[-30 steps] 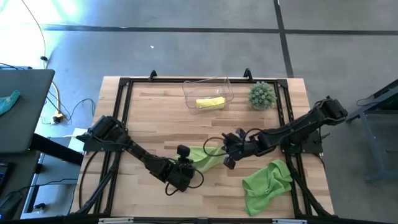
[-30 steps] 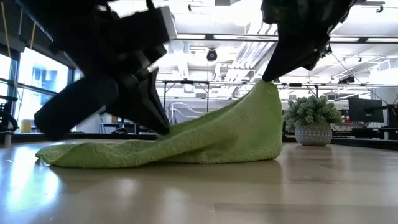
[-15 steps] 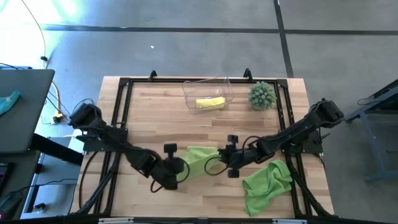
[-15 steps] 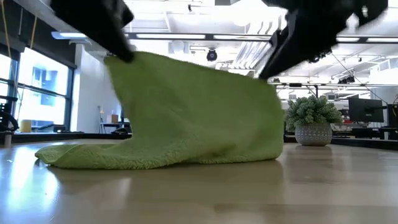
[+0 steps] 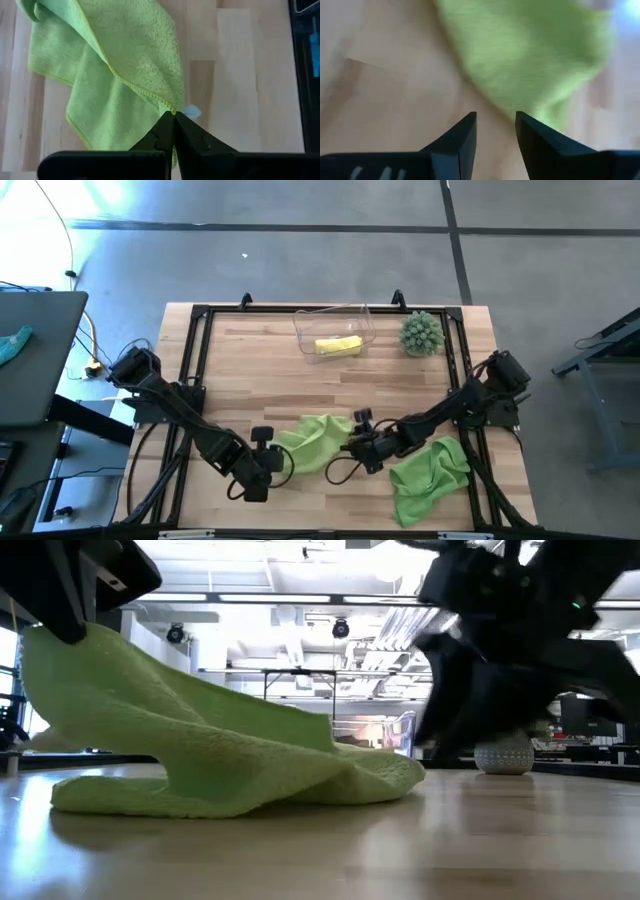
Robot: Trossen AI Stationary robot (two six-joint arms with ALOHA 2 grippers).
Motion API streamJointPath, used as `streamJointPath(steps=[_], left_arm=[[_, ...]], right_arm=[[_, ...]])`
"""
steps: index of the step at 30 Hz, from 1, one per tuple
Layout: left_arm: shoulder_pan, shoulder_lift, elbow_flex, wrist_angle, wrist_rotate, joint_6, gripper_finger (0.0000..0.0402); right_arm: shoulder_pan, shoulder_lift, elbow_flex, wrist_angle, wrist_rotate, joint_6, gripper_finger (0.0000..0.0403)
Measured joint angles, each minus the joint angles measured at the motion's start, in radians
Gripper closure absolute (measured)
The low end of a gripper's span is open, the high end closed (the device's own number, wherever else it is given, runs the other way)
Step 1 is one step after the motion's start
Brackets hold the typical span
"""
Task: Roll microfiber towels into tight, uniform cylinder then place into a basket
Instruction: Fold the light green microfiber towel
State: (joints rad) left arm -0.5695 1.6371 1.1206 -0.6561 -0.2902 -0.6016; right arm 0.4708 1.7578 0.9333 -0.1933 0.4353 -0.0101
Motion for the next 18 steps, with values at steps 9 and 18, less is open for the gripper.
streamJointPath(steps=[9,18], left_arm=[[-0.014,0.0,0.0,0.02,-0.049,-0.069,0.0401],[-0.015,0.0,0.0,0.035,-0.072,-0.08,0.0401]], right_arm=[[-0.076,-0.047,0.001,0.174,0.051,-0.552,0.0275],[-0.183,-0.03,0.05,0.203,-0.248,-0.663,0.0275]])
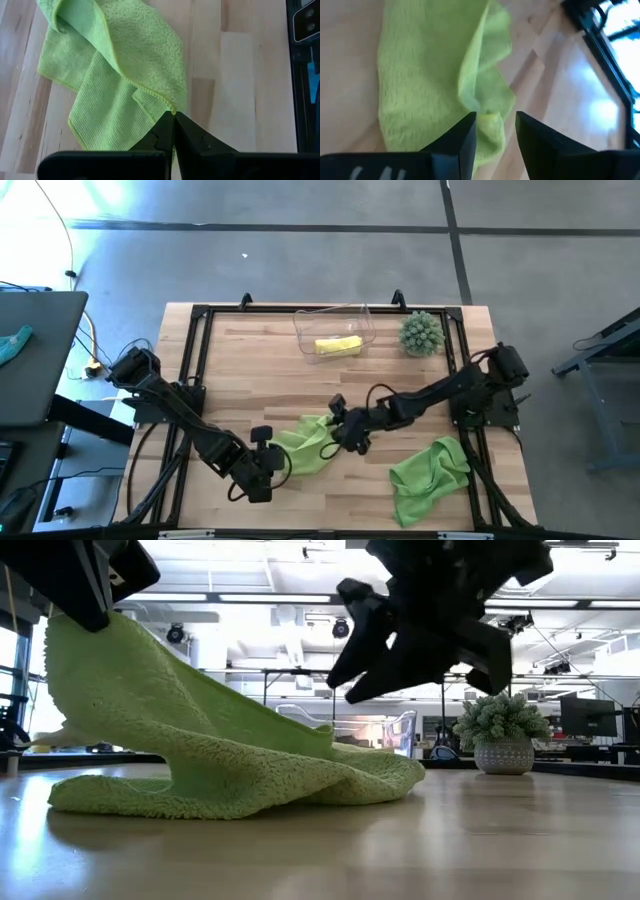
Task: Roll microfiber towels into tight, uniform cylinder then place into a basket
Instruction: Fold the light green microfiber towel
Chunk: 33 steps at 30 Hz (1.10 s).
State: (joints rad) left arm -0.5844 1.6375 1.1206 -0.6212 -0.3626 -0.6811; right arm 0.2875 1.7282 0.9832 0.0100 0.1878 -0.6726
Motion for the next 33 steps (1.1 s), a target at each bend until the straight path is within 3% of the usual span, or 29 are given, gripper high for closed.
streamJointPath(steps=[5,19,25,33], left_arm=[[0.001,0.0,0.0,-0.001,0.0,0.0,0.0401],[0.001,0.0,0.0,-0.002,-0.01,-0.026,0.0401],[-0.007,0.0,0.0,-0.002,-0.009,-0.026,0.0401],[-0.028,0.001,0.0,-0.003,-0.015,-0.026,0.0401]], right_arm=[[-0.019,0.077,0.091,-0.123,-0.098,-0.054,0.0275],[-0.057,0.255,0.334,-0.345,-0.112,-0.224,0.0277],[-0.099,0.254,0.34,-0.409,-0.042,-0.239,0.0312],[-0.135,0.253,0.34,-0.469,-0.061,-0.177,0.0359]])
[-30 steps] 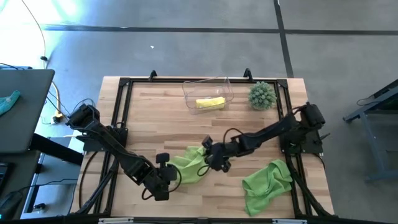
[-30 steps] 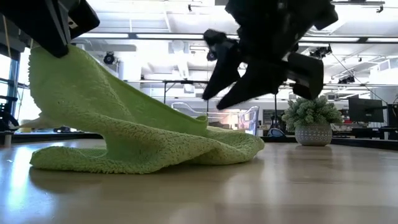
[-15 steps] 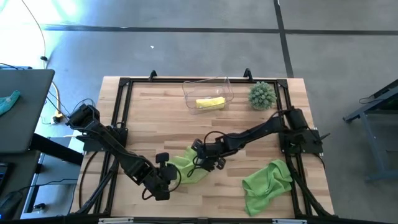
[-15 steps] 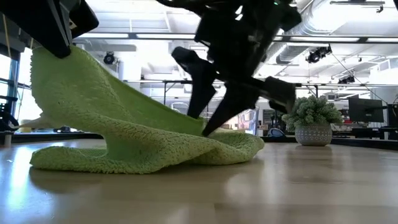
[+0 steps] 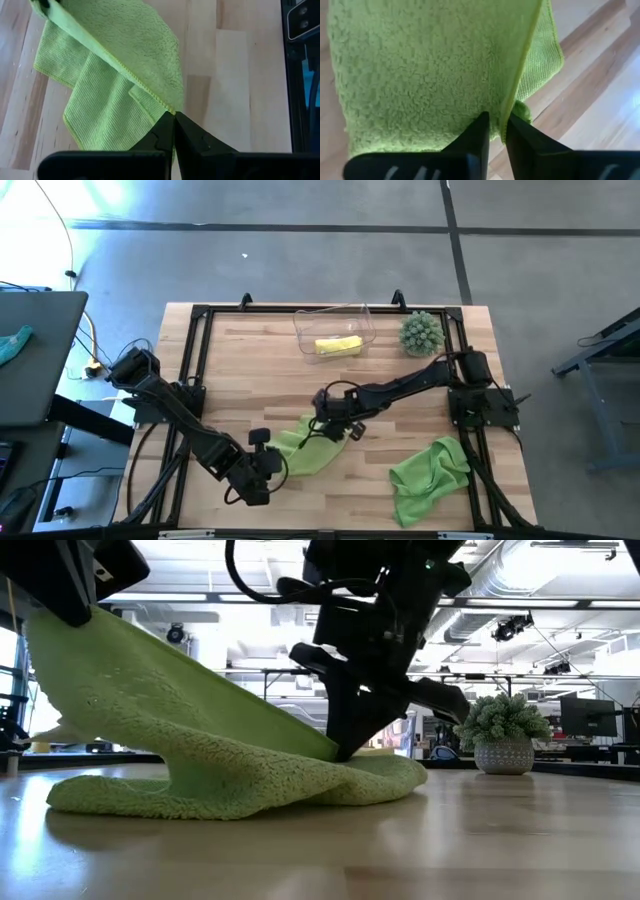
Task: Roll microfiber towels into tight, uniform cylinder then place into a basket
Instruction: Fold the light green microfiber towel
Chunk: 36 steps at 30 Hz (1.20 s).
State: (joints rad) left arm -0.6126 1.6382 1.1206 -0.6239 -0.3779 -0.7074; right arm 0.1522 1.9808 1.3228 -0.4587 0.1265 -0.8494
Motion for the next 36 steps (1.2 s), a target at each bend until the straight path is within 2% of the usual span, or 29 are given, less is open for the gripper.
streamJointPath(steps=[5,9,14,24,30,36], left_arm=[[-0.003,0.0,0.0,0.0,-0.009,-0.008,0.0401],[-0.004,0.0,0.0,-0.001,-0.024,-0.008,0.0401],[-0.003,0.0,0.0,-0.015,-0.078,-0.007,0.0401],[0.04,-0.009,0.0,-0.122,-0.218,0.04,0.0401],[0.114,-0.087,0.0,-0.166,-0.356,0.116,0.0401],[0.189,-0.222,0.0,-0.171,-0.449,0.274,0.0401]], right_arm=[[-0.002,0.0,0.0,0.013,-0.001,0.016,0.0366],[-0.003,0.0,0.0,0.019,0.005,0.093,0.0369],[-0.004,-0.019,-0.001,-0.034,0.111,0.206,0.0399],[-0.004,-0.189,-0.002,-0.148,0.201,0.402,0.0401],[-0.004,-0.322,-0.002,-0.26,0.267,0.696,0.0402],[-0.004,-0.42,-0.002,-0.362,0.296,1.016,0.0402]])
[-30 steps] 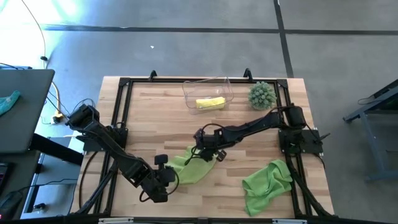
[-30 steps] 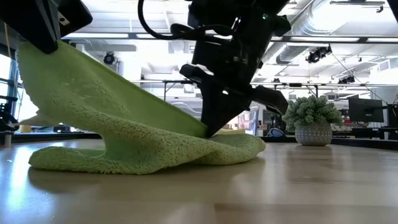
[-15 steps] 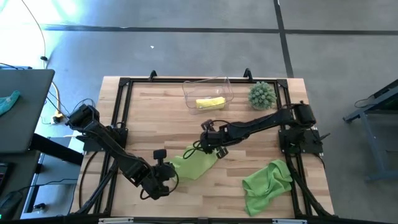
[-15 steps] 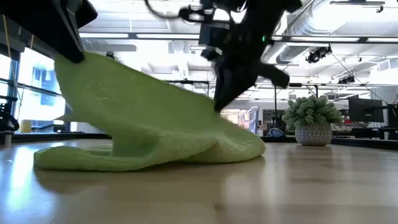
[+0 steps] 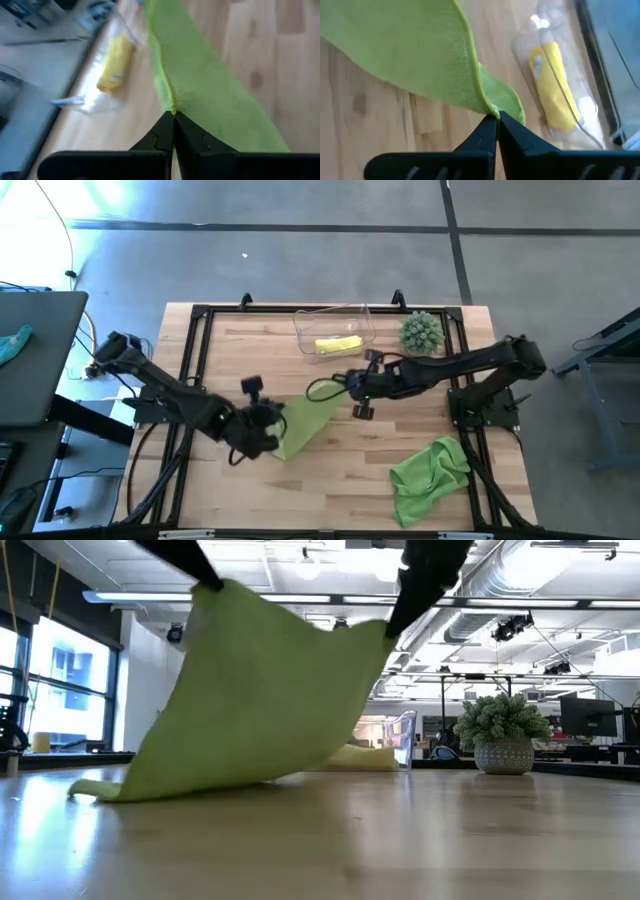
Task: Roll microfiber towels into tight, uniform cylinder then place into a basket
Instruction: Fold the light green microfiber towel
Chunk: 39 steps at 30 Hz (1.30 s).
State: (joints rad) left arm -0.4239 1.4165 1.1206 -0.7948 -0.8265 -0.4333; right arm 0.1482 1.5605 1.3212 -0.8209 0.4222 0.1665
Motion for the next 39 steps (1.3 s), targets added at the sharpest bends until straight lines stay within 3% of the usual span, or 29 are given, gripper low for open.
streamJointPath(steps=[9,16,21,23,26,28,30,32,33,34,35,37,39], left_arm=[[0.077,-0.124,0.088,0.005,-0.077,0.256,0.0401],[0.144,-0.122,0.179,0.007,-0.234,0.488,0.0401],[0.18,-0.121,0.21,0.01,-0.338,0.534,0.0401],[0.188,-0.122,0.217,0.005,-0.319,0.533,0.0401],[0.193,-0.122,0.219,0.005,-0.194,0.521,0.0401],[0.194,-0.112,0.219,0.006,-0.131,0.516,0.0401],[0.194,-0.106,0.217,0.003,-0.157,0.516,0.0401],[0.195,-0.094,0.219,0.009,-0.276,0.515,0.0401],[0.195,-0.091,0.219,0.005,-0.319,0.503,0.0401],[0.196,-0.089,0.219,0.005,-0.326,0.489,0.0401],[0.194,-0.089,0.219,0.008,-0.288,0.477,0.0401],[0.182,-0.092,0.219,0.015,-0.119,0.481,0.0401],[0.177,-0.088,0.218,0.016,-0.01,0.508,0.0401]], right_arm=[[-0.013,-0.129,0.0,0.03,0.135,0.03,0.0402],[-0.107,-0.142,0.0,0.11,0.231,-0.139,0.0402],[-0.137,-0.152,0.002,0.193,0.405,-0.254,0.0402],[-0.137,-0.158,0.002,0.192,0.365,-0.23,0.0402],[-0.124,-0.161,0.001,0.183,0.169,-0.166,0.0402],[-0.106,-0.16,0.0,0.164,0.12,-0.141,0.0402],[-0.088,-0.16,0.0,0.168,0.197,-0.146,0.0402],[-0.075,-0.16,0.0,0.175,0.358,-0.13,0.0402],[-0.072,-0.16,0.0,0.175,0.387,-0.105,0.0402],[-0.071,-0.161,0.002,0.177,0.352,-0.074,0.0402],[-0.071,-0.162,0.01,0.173,0.239,-0.057,0.0402],[-0.067,-0.166,0.031,0.169,-0.044,-0.063,0.0402],[-0.064,-0.167,0.052,0.174,-0.189,-0.117,0.0402]])
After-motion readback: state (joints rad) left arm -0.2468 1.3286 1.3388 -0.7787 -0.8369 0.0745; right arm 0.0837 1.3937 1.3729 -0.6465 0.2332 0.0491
